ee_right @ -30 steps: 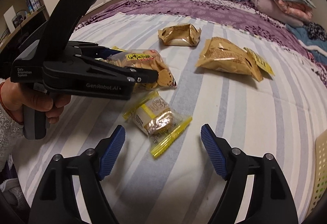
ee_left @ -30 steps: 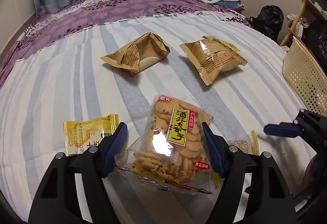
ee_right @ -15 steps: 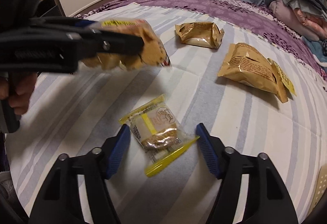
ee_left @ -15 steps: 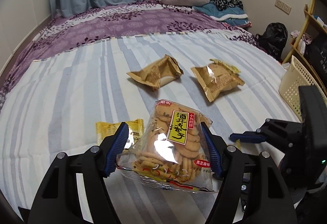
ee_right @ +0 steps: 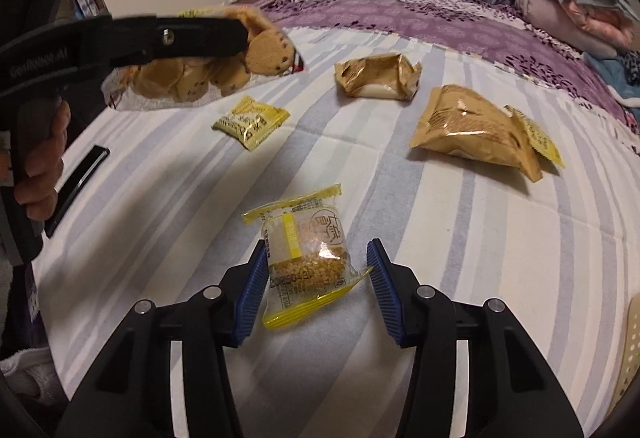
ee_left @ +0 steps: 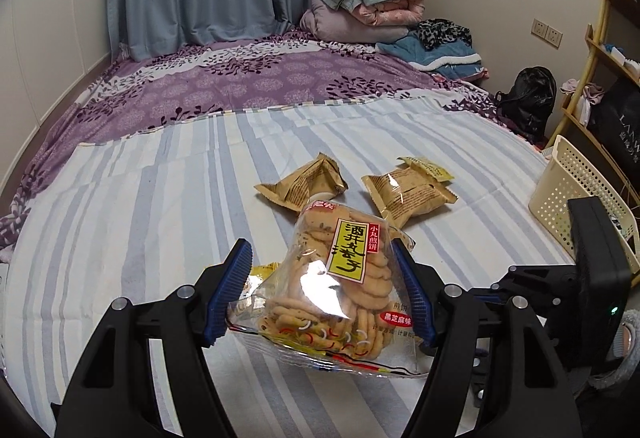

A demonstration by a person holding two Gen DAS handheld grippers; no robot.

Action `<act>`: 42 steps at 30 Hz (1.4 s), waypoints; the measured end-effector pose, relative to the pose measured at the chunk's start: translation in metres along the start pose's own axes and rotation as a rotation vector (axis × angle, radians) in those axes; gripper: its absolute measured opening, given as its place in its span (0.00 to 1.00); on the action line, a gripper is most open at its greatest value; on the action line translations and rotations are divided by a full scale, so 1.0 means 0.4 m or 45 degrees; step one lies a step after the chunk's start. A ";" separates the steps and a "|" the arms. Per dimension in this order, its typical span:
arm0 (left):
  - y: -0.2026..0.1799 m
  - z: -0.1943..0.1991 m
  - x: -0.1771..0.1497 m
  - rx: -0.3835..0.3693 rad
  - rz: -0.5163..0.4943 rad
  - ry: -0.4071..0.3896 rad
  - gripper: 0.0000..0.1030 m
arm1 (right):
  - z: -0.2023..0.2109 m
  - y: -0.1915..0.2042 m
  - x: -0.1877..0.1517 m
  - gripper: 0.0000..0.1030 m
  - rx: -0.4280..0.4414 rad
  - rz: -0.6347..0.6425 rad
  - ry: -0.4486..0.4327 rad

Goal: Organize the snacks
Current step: 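Grasp the clear cookie bag with the left gripper while the right grasps the yellow-strip pastry pack, then carry the yellow-strip pastry pack into the basket and open the right gripper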

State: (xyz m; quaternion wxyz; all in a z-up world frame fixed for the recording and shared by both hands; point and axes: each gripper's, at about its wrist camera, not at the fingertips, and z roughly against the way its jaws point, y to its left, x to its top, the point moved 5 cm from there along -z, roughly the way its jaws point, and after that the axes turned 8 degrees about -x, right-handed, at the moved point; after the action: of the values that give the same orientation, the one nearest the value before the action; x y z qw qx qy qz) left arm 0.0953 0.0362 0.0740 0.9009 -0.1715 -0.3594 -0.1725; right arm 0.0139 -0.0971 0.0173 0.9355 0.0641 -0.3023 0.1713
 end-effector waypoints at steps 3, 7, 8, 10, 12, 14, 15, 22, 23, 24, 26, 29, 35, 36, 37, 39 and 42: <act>-0.008 0.012 0.012 0.002 -0.004 -0.017 0.69 | 0.033 -0.016 0.007 0.49 0.002 -0.021 -0.044; -0.030 0.023 0.021 -0.004 -0.024 -0.030 0.69 | 0.083 -0.051 0.014 0.49 0.002 -0.079 -0.094; -0.038 0.026 0.025 -0.006 -0.032 -0.033 0.69 | 0.097 -0.061 0.014 0.49 -0.004 -0.095 -0.104; -0.053 0.031 0.032 -0.012 -0.045 -0.040 0.69 | 0.122 -0.084 0.013 0.49 -0.020 -0.127 -0.128; -0.070 0.034 0.039 -0.018 -0.058 -0.045 0.69 | 0.145 -0.108 0.012 0.49 -0.041 -0.155 -0.154; -0.087 0.036 0.046 -0.025 -0.071 -0.049 0.69 | 0.178 -0.139 0.009 0.49 -0.064 -0.189 -0.187; -0.096 0.036 0.049 -0.029 -0.078 -0.051 0.69 | 0.192 -0.153 0.007 0.49 -0.075 -0.204 -0.202; -0.173 0.035 0.078 -0.063 -0.145 -0.063 0.69 | 0.301 -0.266 -0.022 0.49 -0.176 -0.330 -0.310; -0.186 0.034 0.082 -0.069 -0.155 -0.064 0.69 | 0.314 -0.283 -0.028 0.49 -0.190 -0.346 -0.322; -0.195 0.032 0.086 -0.073 -0.162 -0.065 0.69 | 0.327 -0.299 -0.032 0.49 -0.205 -0.363 -0.335; -0.221 0.028 0.096 -0.086 -0.177 -0.068 0.69 | 0.355 -0.331 -0.043 0.49 -0.239 -0.398 -0.359; -0.260 0.023 0.106 -0.108 -0.201 -0.071 0.69 | 0.394 -0.381 -0.065 0.49 -0.296 -0.450 -0.392; -0.351 0.006 0.127 -0.143 -0.275 -0.065 0.69 | 0.473 -0.494 -0.137 0.49 -0.418 -0.583 -0.445; -0.365 0.003 0.130 -0.149 -0.286 -0.064 0.69 | 0.486 -0.511 -0.154 0.49 -0.443 -0.603 -0.450; -0.385 -0.001 0.133 -0.158 -0.301 -0.062 0.69 | 0.495 -0.528 -0.168 0.49 -0.468 -0.623 -0.450; -0.416 -0.009 0.138 -0.174 -0.324 -0.057 0.69 | 0.509 -0.567 -0.195 0.49 -0.511 -0.667 -0.444; -0.468 -0.025 0.147 -0.210 -0.351 -0.046 0.69 | 0.521 -0.616 -0.234 0.49 -0.561 -0.721 -0.428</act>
State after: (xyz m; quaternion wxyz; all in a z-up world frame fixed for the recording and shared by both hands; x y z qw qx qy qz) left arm 0.0601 -0.1441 0.1434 0.8449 -0.1971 -0.3802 -0.3204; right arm -0.0817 -0.3998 0.1268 0.8746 -0.0300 -0.4510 -0.1753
